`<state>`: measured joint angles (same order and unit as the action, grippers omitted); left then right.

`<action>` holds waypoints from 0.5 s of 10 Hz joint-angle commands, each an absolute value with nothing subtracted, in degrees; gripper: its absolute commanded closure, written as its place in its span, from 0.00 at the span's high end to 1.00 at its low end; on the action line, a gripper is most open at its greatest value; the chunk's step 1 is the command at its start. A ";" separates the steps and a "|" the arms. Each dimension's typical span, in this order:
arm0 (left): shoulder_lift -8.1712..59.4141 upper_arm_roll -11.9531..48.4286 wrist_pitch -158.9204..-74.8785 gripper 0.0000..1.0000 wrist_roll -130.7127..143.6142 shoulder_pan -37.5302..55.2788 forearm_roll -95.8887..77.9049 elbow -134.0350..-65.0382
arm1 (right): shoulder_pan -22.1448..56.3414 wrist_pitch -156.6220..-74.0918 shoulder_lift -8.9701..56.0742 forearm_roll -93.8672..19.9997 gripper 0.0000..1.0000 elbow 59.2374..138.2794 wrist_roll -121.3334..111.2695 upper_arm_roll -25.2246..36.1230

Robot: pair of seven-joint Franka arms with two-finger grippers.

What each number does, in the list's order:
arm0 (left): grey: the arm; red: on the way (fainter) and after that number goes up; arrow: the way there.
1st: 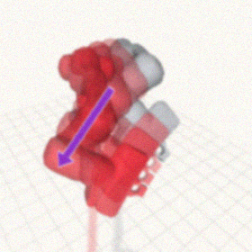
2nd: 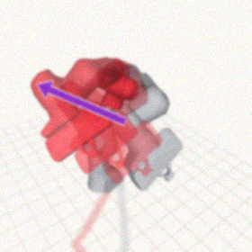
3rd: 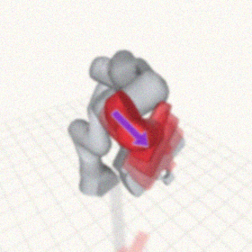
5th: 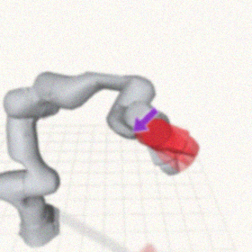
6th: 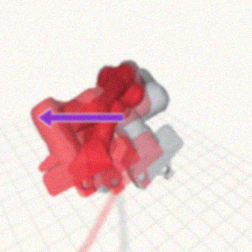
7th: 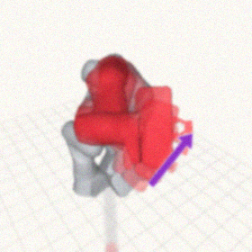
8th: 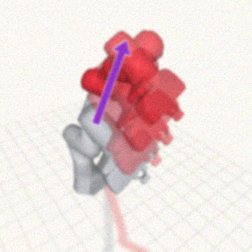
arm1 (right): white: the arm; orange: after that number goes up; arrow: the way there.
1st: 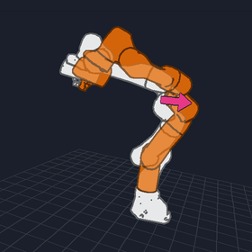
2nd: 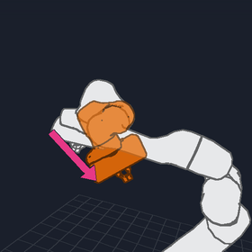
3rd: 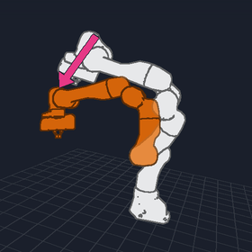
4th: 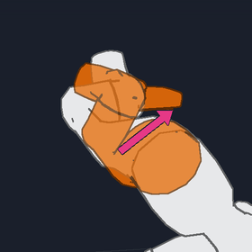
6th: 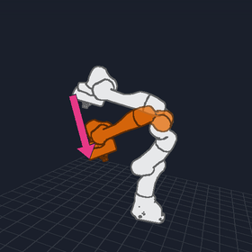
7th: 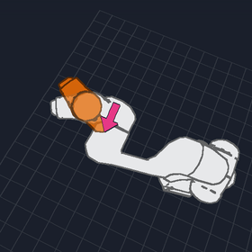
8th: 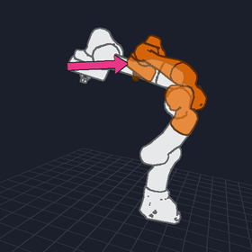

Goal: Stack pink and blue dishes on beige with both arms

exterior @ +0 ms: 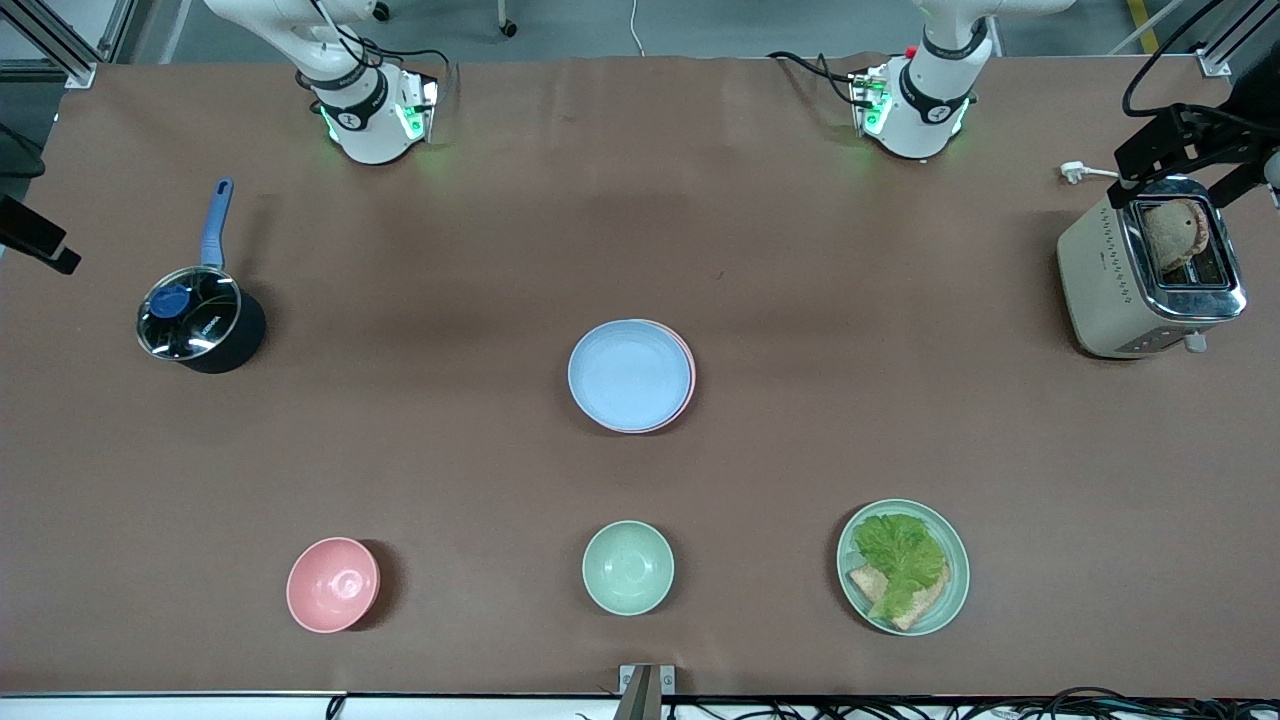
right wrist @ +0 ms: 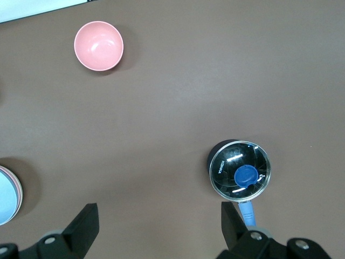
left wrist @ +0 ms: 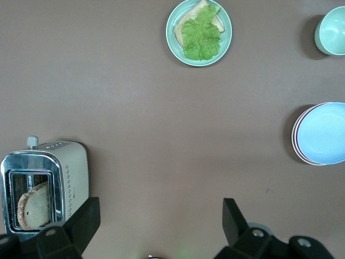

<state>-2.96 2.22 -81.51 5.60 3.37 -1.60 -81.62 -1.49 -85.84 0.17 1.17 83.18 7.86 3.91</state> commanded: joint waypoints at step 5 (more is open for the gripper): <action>-2.64 2.02 -80.95 1.00 4.66 3.16 -1.50 -83.06 | -1.49 -84.99 0.09 0.44 1.00 82.53 7.21 4.04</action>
